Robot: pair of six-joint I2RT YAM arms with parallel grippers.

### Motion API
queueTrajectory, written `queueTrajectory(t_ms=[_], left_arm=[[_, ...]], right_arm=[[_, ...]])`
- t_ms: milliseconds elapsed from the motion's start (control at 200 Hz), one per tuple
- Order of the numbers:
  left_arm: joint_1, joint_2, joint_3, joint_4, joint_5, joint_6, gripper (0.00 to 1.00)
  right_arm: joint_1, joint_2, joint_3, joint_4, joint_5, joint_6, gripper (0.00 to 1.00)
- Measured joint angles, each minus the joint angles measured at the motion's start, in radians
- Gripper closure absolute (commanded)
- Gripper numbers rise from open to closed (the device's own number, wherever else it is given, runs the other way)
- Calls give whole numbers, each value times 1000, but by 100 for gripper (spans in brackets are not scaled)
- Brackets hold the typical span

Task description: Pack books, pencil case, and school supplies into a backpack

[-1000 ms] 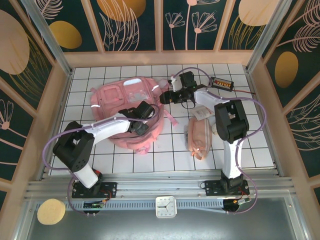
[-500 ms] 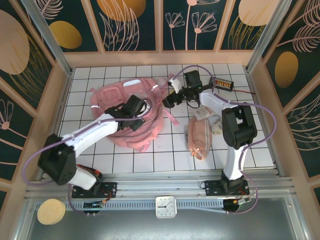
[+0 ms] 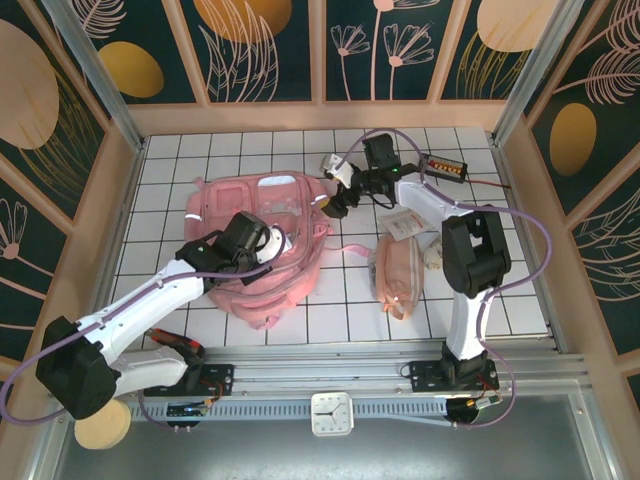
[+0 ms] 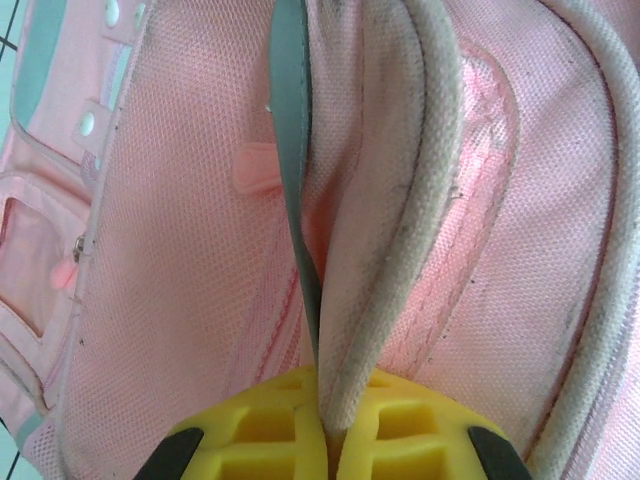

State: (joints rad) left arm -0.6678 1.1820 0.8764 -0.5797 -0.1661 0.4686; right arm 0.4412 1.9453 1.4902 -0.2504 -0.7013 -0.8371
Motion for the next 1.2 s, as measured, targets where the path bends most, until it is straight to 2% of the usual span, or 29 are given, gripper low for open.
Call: queueTrajectory(t_ms=[190,405,595,776,931,981,1081,1156,1201], left_arm=[[2,-44,-7,6,-18,18,100],[21,-74,-7,-1,-20,29,100],[22,-74,-7,-1,-16,29,100],[22,-74,-7,-1,-16,29,100],[22,-74,-7,-1,-13,28,100],[22,-74,-7,-1,-12,28,100],[22,-74,-7,-1,-12,28,100],[22,-74,-7,0,-13,25,100],[22,-74,-7,0,-13,24,100]], right_arm=[[58,62,0,15,0,-75,9],[52,142,0,19,-2,-100,10],[55,150,-6,42,-8,-100,14],[64,154,-14,52,-6,-97,29],[68,154,-52,84,-5,-97,61],[68,154,-68,96,-3,-86,63],[69,148,-98,122,0,-80,73],[71,132,-123,139,12,-78,85],[73,121,-135,147,23,-80,87]])
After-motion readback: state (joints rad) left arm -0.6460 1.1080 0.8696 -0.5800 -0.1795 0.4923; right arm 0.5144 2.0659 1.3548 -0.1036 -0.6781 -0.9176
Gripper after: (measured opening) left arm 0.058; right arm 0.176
